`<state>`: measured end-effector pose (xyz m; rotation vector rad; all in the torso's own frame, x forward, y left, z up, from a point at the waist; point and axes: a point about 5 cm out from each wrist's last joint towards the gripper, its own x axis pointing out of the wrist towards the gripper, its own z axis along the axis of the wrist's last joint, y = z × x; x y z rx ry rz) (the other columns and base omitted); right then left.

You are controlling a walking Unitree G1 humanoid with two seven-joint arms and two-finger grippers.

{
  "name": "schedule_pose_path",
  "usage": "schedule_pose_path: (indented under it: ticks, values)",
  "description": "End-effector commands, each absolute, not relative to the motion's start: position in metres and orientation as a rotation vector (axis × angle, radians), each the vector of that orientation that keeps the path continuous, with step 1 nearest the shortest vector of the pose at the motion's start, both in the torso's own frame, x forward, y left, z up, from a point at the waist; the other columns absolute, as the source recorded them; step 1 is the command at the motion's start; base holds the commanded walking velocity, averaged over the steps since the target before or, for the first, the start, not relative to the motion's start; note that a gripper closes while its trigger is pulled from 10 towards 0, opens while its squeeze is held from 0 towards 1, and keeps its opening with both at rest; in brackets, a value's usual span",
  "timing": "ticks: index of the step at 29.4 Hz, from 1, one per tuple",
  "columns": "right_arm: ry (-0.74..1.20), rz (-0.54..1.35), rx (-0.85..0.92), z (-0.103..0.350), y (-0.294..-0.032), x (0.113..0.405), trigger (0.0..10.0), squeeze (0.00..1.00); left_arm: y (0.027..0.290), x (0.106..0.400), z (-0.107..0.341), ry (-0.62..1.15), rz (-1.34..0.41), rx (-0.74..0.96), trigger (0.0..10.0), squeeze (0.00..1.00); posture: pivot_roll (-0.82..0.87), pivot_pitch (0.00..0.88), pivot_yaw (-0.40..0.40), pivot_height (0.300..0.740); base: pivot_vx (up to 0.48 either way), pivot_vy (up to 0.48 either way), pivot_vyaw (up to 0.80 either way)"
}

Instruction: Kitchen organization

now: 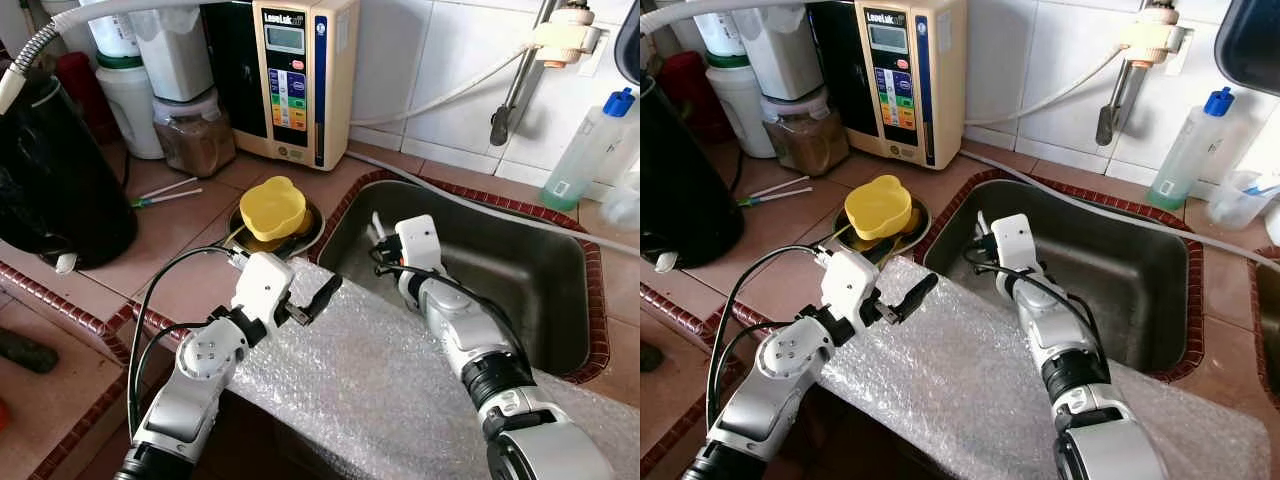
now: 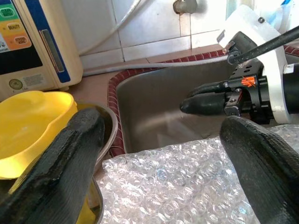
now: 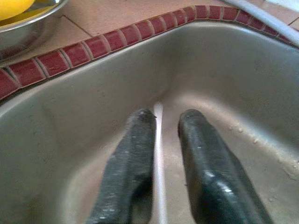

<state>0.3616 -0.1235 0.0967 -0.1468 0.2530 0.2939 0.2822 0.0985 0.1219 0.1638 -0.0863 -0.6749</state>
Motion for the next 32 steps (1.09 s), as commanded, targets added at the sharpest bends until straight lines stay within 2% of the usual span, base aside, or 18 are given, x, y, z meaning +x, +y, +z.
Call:
schedule_pose_path:
  ticks: [1,15,20,27,29,32]
  values:
    - [0.238,0.308,-0.153,0.102,-0.121,0.365,10.0,1.00,0.101,0.282,0.125,-0.088,-0.673,0.160,10.0,1.00,0.13,0.000,0.026,0.740,0.000,0.000,0.00]
    - [0.231,0.333,-0.121,0.099,-0.116,0.364,10.0,1.00,0.100,0.280,0.124,-0.069,-0.679,0.148,10.0,1.00,0.13,0.000,0.031,0.740,0.000,0.000,0.00]
    - [0.188,0.330,-0.082,0.107,-0.115,0.366,10.0,1.00,0.106,0.288,0.133,-0.109,-0.617,0.145,10.0,1.00,0.13,0.000,0.032,0.740,0.000,0.000,0.00]
    - [0.086,0.390,-0.019,0.118,-0.106,0.363,10.0,1.00,0.124,0.310,0.147,-0.141,-0.432,0.171,10.0,1.00,0.13,0.000,0.032,0.740,0.000,0.000,0.00]
    - [0.020,0.443,-0.007,0.126,-0.098,0.359,10.0,1.00,0.138,0.321,0.155,-0.163,-0.312,0.176,10.0,1.00,0.12,0.000,0.035,0.740,0.000,0.000,0.00]
    - [0.001,0.515,-0.110,0.122,-0.090,0.352,10.0,1.00,0.164,0.336,0.166,-0.184,-0.047,0.158,10.0,1.00,0.11,0.000,0.039,0.740,0.000,0.000,0.00]
